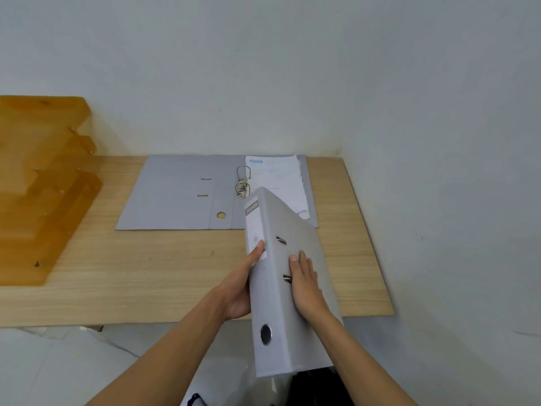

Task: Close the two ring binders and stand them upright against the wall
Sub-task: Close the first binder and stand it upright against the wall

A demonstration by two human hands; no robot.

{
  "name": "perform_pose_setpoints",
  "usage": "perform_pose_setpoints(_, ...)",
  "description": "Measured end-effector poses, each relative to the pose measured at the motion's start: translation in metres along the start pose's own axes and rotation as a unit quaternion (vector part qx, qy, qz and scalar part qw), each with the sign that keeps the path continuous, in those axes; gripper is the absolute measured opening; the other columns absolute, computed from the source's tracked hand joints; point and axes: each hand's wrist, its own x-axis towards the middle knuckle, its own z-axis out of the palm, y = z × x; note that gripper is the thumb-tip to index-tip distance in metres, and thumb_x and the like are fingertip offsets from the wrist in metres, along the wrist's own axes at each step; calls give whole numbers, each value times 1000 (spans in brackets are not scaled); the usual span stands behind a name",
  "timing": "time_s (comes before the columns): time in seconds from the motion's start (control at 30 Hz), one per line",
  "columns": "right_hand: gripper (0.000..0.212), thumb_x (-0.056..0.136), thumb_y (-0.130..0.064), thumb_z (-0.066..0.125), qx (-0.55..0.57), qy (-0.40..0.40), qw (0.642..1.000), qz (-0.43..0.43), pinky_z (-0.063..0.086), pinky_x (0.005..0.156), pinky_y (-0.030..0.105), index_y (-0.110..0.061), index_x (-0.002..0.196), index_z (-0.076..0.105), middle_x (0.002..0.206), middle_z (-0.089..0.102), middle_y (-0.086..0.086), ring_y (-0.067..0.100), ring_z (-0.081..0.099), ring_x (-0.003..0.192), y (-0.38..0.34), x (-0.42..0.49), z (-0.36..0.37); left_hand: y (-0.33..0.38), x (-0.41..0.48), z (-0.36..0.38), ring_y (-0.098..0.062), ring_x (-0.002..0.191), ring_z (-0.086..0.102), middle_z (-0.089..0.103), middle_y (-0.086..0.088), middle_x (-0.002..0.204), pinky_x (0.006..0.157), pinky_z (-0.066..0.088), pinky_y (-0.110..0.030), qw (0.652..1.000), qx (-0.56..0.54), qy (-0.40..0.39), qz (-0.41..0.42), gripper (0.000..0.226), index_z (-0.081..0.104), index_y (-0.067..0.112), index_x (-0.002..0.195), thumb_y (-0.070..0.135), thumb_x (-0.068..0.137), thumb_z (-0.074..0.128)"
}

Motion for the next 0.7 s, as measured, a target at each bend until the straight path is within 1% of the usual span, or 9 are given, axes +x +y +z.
perform_pose_setpoints(0.07, 77, 91, -76, 16, 52, 10, 999, -3, 1, 125, 53, -42, 158, 8, 169, 7, -10, 18, 3, 157, -4, -5, -3, 4, -4, 8, -33, 126, 64, 70, -15, 132, 111, 46, -50, 1000, 9, -21, -11, 66, 69, 15, 131, 64, 88, 60)
perform_pose_setpoints(0.17, 99, 65, -99, 21, 121, 21, 992, -28, 13, 125, 51, -54, 153, 18, 165, 21, -18, 11, 18, 154, -17, -12, -6, 10, -8, 17, -30, 123, 66, 72, -12, 130, 110, 46, -49, 998, 39, -45, 0, 58, 67, 17, 132, 57, 91, 60)
perform_pose_setpoints(0.23, 93, 65, -99, 26, 147, 33, 987, -60, 16, 124, 49, -60, 149, 18, 164, 22, -21, 8, 21, 152, -31, -18, -9, 22, -12, 22, -29, 123, 66, 72, -10, 129, 111, 46, -48, 997, 59, -57, 17, 54, 65, 18, 133, 52, 92, 62)
perform_pose_setpoints(0.37, 85, 73, -91, 40, 185, 52, 973, -126, 27, 122, 45, -59, 149, 23, 158, 32, -27, 4, 35, 146, -72, -30, -33, 61, -17, 32, -27, 124, 66, 72, -7, 130, 103, 54, -42, 981, 140, -118, 57, 42, 63, 21, 134, 34, 94, 66)
perform_pose_setpoints(0.43, 84, 75, -88, 47, 176, 13, 972, -153, 36, 117, 47, -56, 150, 26, 152, 43, -27, 3, 46, 138, -96, -35, -57, 77, -16, 37, -30, 124, 65, 71, -8, 132, 102, 54, -46, 961, 214, -149, 93, 47, 59, 25, 136, 21, 91, 72)
perform_pose_setpoints(0.5, 80, 80, -78, 55, 120, -21, 977, -175, 49, 106, 48, -53, 150, 26, 144, 54, -25, 5, 58, 128, -123, -41, -76, 96, -14, 40, -29, 122, 66, 70, -7, 131, 102, 53, -51, 938, 276, -165, 132, 59, 55, 27, 138, 14, 86, 77)
perform_pose_setpoints(0.57, 84, 81, -61, 70, 42, -3, 977, -207, 54, 98, 37, -50, 151, 24, 136, 59, -24, 4, 65, 118, -144, -48, -87, 110, -13, 43, -24, 118, 69, 72, -5, 129, 96, 58, -46, 919, 310, -173, 171, 65, 53, 26, 139, 9, 82, 80)
perform_pose_setpoints(0.63, 99, 78, -42, 81, -26, 33, 972, -232, 52, 92, 22, -46, 154, 18, 134, 58, -25, -1, 63, 114, -155, -51, -91, 119, -12, 47, -20, 115, 71, 73, -5, 127, 89, 61, -37, 900, 335, -182, 211, 69, 54, 24, 139, 2, 79, 82)
perform_pose_setpoints(0.7, 107, 75, -35, 85, -61, 53, 967, -243, 48, 86, 11, -44, 156, 14, 135, 56, -25, -6, 61, 112, -159, -50, -94, 124, -8, 51, -17, 116, 70, 72, -5, 127, 87, 60, -30, 883, 353, -186, 246, 75, 53, 21, 140, -3, 76, 83)
